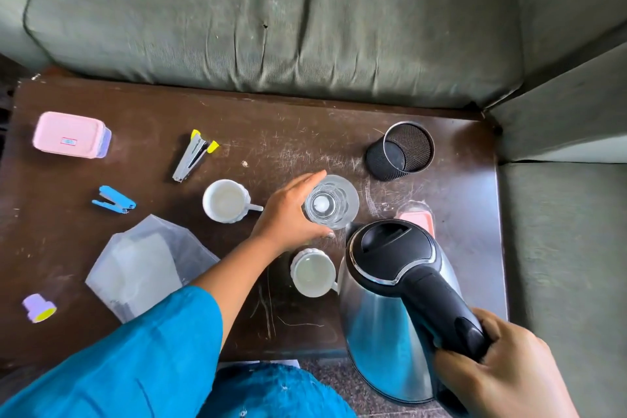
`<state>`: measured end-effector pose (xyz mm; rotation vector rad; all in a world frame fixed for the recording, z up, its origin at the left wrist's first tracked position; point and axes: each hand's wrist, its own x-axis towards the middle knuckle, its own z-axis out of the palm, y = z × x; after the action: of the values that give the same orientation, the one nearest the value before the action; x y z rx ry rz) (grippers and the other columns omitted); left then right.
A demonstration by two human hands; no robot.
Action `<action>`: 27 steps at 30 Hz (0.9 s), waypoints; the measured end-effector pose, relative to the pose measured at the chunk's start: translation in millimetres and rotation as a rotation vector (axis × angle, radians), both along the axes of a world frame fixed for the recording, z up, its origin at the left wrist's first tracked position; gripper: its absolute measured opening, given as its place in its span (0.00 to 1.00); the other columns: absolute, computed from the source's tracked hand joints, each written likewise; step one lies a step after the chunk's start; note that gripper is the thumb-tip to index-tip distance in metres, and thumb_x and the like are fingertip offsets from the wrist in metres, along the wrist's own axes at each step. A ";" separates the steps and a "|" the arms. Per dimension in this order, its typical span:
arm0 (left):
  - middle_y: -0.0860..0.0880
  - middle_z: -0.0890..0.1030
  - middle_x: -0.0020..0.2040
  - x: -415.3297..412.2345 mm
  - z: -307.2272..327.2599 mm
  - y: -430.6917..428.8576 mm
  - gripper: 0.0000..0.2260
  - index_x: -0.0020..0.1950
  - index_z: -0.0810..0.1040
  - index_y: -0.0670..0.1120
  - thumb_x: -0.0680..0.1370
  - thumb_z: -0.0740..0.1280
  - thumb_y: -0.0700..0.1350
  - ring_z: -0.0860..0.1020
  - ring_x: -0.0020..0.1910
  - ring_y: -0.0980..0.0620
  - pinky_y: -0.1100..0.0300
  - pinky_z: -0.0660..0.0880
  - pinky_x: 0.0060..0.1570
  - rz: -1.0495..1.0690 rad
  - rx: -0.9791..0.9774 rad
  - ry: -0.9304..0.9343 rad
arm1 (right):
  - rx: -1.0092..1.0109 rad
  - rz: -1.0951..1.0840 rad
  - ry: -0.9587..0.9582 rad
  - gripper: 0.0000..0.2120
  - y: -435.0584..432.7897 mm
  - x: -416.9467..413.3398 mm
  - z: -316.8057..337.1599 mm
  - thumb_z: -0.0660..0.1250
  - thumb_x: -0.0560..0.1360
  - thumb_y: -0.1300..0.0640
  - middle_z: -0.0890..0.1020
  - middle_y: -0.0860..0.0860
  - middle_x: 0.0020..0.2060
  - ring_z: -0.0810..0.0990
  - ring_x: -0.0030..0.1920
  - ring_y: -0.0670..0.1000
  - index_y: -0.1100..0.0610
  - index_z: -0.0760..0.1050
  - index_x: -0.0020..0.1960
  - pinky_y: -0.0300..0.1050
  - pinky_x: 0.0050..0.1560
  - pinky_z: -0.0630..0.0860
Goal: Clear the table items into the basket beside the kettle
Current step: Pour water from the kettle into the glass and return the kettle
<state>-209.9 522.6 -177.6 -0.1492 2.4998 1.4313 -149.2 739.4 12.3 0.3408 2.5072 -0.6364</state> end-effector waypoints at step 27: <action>0.55 0.73 0.67 5.1 2.3 2.5 0.37 0.69 0.68 0.51 0.62 0.76 0.55 0.66 0.60 0.69 0.70 0.64 0.61 0.064 0.074 -0.001 | 0.109 0.106 -0.118 0.14 -37.4 -30.6 8.7 0.71 0.62 0.51 0.75 0.51 0.26 0.76 0.31 0.53 0.57 0.69 0.30 0.42 0.25 0.67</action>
<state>-204.8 525.1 -175.4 -0.2180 2.4576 1.5460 -179.8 701.9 21.0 0.2750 2.4332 -0.4263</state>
